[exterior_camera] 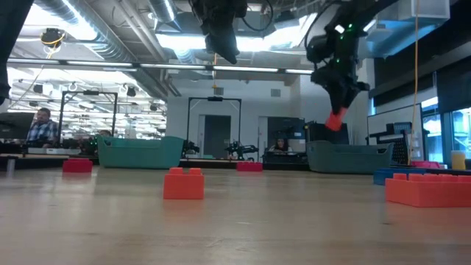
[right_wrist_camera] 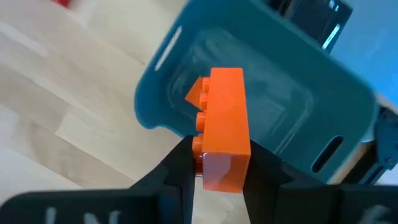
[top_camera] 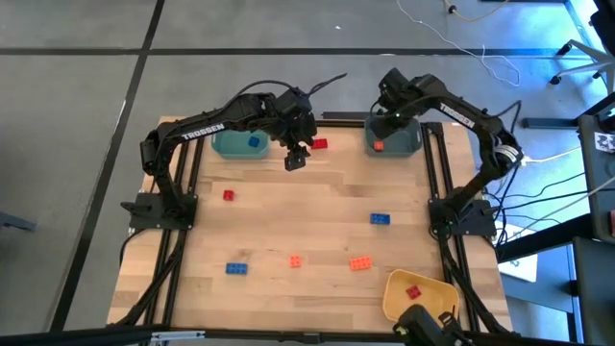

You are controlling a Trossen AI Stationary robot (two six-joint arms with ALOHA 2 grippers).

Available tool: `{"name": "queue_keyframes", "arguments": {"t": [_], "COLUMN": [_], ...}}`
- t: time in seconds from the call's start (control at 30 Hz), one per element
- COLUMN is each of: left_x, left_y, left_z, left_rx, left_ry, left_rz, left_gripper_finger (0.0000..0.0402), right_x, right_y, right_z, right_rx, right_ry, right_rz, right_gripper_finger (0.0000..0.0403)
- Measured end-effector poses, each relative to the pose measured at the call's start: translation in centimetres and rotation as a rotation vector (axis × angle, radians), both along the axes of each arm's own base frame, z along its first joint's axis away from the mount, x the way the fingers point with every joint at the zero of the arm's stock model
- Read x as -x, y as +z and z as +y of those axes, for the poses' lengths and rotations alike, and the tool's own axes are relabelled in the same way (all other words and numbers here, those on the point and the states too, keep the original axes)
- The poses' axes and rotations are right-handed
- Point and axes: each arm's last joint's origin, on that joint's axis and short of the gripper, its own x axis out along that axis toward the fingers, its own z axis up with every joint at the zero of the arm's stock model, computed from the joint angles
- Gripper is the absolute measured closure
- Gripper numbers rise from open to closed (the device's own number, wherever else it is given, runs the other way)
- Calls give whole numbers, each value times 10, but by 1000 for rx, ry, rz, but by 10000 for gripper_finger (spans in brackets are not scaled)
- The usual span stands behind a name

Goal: Sort & place blocks by color
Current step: Put the orange game piece into the dark blue bin

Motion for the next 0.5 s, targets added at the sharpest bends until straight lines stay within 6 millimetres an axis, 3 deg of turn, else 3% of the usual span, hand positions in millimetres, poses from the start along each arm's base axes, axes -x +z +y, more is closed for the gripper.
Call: {"name": "queue_keyframes", "arguments": {"t": [0.5], "left_x": [0], "left_y": [0], "left_z": [0], "left_rx": [-5], "left_ry": [5], "left_rz": [2], "left_gripper_finger": [183], "right_x": [4], "right_y": [-53], "right_z": [-35], "right_rx": [-158], "right_ry": [-63], "right_rz": [128], "right_gripper_finger": [309]}}
